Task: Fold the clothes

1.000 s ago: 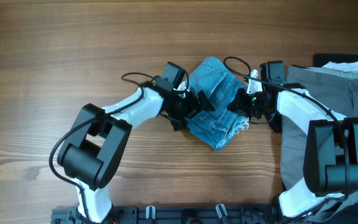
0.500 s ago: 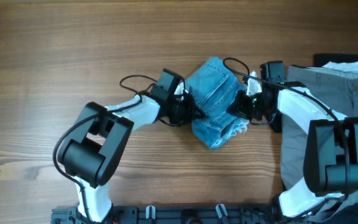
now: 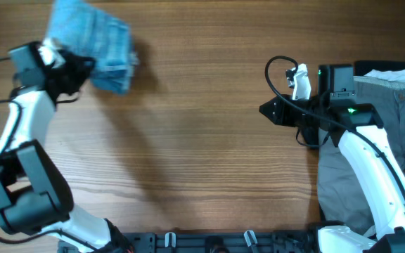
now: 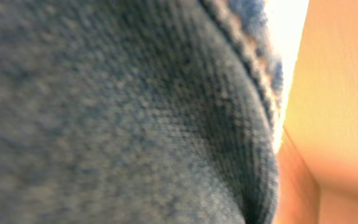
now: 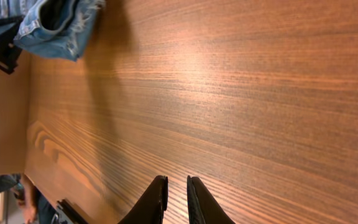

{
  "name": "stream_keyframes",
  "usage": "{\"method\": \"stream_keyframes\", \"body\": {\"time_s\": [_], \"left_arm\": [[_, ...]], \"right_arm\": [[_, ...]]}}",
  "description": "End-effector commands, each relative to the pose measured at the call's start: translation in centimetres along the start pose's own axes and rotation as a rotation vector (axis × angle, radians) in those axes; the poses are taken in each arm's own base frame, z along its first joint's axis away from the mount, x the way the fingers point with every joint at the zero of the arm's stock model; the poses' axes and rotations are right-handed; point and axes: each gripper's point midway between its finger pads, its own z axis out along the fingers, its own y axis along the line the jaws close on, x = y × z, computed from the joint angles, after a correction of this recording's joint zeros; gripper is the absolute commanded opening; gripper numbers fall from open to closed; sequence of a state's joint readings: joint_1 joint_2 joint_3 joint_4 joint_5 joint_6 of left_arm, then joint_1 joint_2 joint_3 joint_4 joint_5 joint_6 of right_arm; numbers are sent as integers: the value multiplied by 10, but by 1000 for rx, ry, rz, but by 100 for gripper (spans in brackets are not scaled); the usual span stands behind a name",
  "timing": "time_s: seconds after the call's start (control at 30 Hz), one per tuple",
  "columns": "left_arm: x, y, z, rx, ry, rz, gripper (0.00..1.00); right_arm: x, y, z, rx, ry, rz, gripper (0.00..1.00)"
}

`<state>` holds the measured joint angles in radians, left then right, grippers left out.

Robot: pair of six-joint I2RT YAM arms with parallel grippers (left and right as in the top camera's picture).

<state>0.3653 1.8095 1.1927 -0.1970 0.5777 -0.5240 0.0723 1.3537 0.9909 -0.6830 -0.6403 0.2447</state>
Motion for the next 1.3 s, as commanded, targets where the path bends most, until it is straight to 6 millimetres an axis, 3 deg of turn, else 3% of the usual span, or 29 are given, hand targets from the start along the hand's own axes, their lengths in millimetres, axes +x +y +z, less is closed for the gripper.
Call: {"method": "stream_keyframes", "body": {"time_s": [0.0, 0.1, 0.13, 0.17, 0.2, 0.23, 0.27, 0.33, 0.43, 0.53, 0.63, 0.77, 0.87, 1.0, 1.07, 1.1, 1.2, 1.27], "left_arm": [[-27, 43, 1, -12, -46, 14, 8], [-35, 87, 4, -67, -62, 3, 20], [-37, 97, 3, -85, -69, -11, 32], [-40, 107, 1, -100, -77, -18, 64], [-41, 112, -2, -108, -78, -23, 75], [-41, 117, -6, -116, -76, -34, 94], [-38, 123, -13, -135, -62, -66, 100], [-29, 135, -28, -195, -10, -84, 100], [-22, 157, -65, -356, 28, -102, 100], [-34, 116, -107, -305, -10, -80, 100], [-50, 86, -152, -393, -110, 29, 100], [-40, 51, -187, -416, -162, 81, 100], [-30, 59, -197, -482, -149, 38, 100], [-14, 71, -189, -502, -76, -33, 100], [-10, 69, -186, -484, -55, -41, 90], [-8, 61, -182, -441, -41, -36, 83], [9, 5, -169, -210, 28, 111, 59], [30, -44, -170, -90, 60, 315, 58]], "right_arm": [[0, 7, -3, -23, 5, 18, 16], [1, 7, -3, -23, 8, 21, 15], [1, 7, -3, -23, 8, 21, 16], [1, 7, -3, -22, 8, 27, 16], [1, 7, -3, -22, 8, 32, 16], [1, 7, -3, -22, 8, 43, 17], [1, 7, -3, -23, 7, 46, 17], [1, 6, -3, -20, 7, 46, 20], [0, 9, -6, -23, -5, 35, 25], [-8, 19, -24, -10, -80, -18, 26], [-12, 29, -46, 12, -166, -70, 27], [-14, 46, -75, 17, -267, -132, 31], [-14, 52, -85, 19, -306, -154, 34], [-14, 51, -85, 20, -303, -152, 34], [-14, 51, -85, 21, -304, -153, 34], [-16, 51, -85, 21, -309, -171, 34], [-20, 56, -90, 22, -336, -242, 34], [-25, 69, -104, 19, -378, -310, 35]]}}
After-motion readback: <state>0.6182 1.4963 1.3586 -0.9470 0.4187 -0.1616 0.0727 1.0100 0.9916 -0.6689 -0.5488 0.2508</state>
